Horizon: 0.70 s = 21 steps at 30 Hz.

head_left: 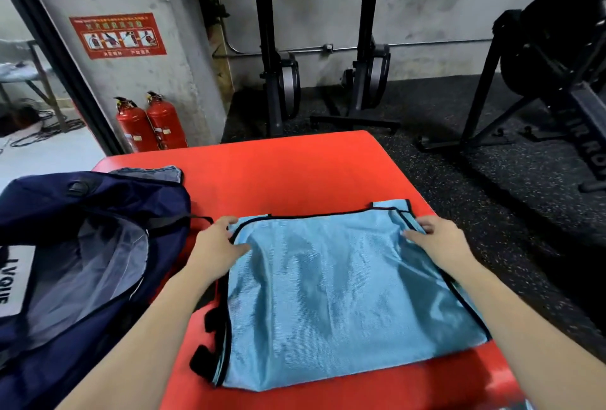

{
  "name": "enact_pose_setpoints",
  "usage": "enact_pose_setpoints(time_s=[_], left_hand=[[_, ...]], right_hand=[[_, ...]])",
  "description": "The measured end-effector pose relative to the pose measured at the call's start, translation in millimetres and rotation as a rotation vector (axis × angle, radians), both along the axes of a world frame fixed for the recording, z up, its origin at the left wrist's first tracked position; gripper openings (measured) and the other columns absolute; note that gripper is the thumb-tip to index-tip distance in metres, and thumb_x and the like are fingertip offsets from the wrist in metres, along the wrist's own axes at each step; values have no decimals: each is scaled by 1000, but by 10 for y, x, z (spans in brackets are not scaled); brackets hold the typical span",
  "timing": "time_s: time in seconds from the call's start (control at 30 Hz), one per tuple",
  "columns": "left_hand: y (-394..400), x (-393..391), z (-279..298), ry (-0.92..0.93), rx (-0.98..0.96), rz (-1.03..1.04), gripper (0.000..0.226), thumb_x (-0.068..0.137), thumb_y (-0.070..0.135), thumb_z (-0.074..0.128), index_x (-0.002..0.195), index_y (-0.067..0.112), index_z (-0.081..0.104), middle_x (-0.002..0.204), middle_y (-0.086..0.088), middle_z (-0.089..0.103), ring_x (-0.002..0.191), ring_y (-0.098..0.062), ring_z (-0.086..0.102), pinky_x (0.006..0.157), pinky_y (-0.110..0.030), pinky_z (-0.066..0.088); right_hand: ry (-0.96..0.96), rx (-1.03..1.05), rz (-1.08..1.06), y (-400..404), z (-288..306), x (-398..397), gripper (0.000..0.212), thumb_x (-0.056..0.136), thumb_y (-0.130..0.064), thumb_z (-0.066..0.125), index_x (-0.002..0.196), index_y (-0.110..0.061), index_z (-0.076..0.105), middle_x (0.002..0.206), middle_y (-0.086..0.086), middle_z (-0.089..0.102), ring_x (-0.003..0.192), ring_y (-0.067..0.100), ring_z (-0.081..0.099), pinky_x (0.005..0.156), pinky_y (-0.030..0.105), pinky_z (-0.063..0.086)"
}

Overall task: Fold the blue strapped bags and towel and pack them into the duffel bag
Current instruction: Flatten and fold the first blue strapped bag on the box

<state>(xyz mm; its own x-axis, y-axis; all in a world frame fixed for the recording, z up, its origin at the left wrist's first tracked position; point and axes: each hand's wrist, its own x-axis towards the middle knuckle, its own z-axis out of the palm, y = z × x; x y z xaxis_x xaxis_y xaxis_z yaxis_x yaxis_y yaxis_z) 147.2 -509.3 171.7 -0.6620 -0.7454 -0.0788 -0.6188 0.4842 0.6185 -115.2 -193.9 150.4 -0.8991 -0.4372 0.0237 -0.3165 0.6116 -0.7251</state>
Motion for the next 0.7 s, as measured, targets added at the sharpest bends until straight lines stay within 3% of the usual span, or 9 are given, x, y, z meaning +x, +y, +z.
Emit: enact_pose_setpoints(time_s=[0.07,0.2,0.3,0.4,0.47,0.57,0.63,0.7], left_hand=[[-25,21,-8,-12,-19,-7,59,79,18,78,134,19,57,105,-8,70,100,-23,63,76,-23,40],[-28,40,27,60,-36,4,40,84,9,72,120,23,63,81,2,64,76,-7,59,59,-13,36],[-35,40,119,172,-56,37,35,87,12,70,118,27,64,85,5,68,85,-13,62,75,-26,48],[-35,20,143,310,-51,126,37,90,13,69,122,29,61,93,7,68,92,-17,61,90,-40,52],[-38,9,117,276,-64,113,48,90,14,69,135,26,55,107,2,67,102,-22,61,96,-38,49],[34,-18,68,103,-173,7,66,88,17,73,147,15,45,137,-12,54,127,-29,50,106,-32,35],[254,-40,59,159,-237,-89,58,88,11,70,143,8,50,140,-13,53,132,-29,46,109,-25,28],[598,-42,36,192,-242,-208,51,90,10,66,140,9,53,140,-11,54,134,-28,47,110,-22,26]], right_hand=[[10,-3,-2,-8,23,3,16,89,-23,75,102,-19,67,88,-6,63,82,14,58,78,28,42],[50,-94,-11,46,9,-4,5,91,-18,72,90,-23,73,89,-7,74,80,16,66,77,33,48],[55,-250,-57,89,69,-53,11,90,-18,72,82,-25,72,82,-7,74,80,16,69,80,37,52],[60,-375,-100,48,147,-104,6,92,-21,71,98,-22,72,95,0,75,85,13,67,84,30,52],[52,-281,-116,-13,91,-145,25,92,-24,70,116,-16,68,106,0,72,96,17,66,93,35,50],[167,46,-122,-87,-16,-90,43,90,-31,69,129,-15,57,115,7,66,103,31,62,93,45,49],[331,172,-68,-114,-35,36,43,90,-28,68,130,-14,58,122,13,63,110,39,58,94,52,48],[434,142,51,-154,-8,209,40,90,-24,69,127,-10,61,122,14,64,111,40,58,96,51,47]])
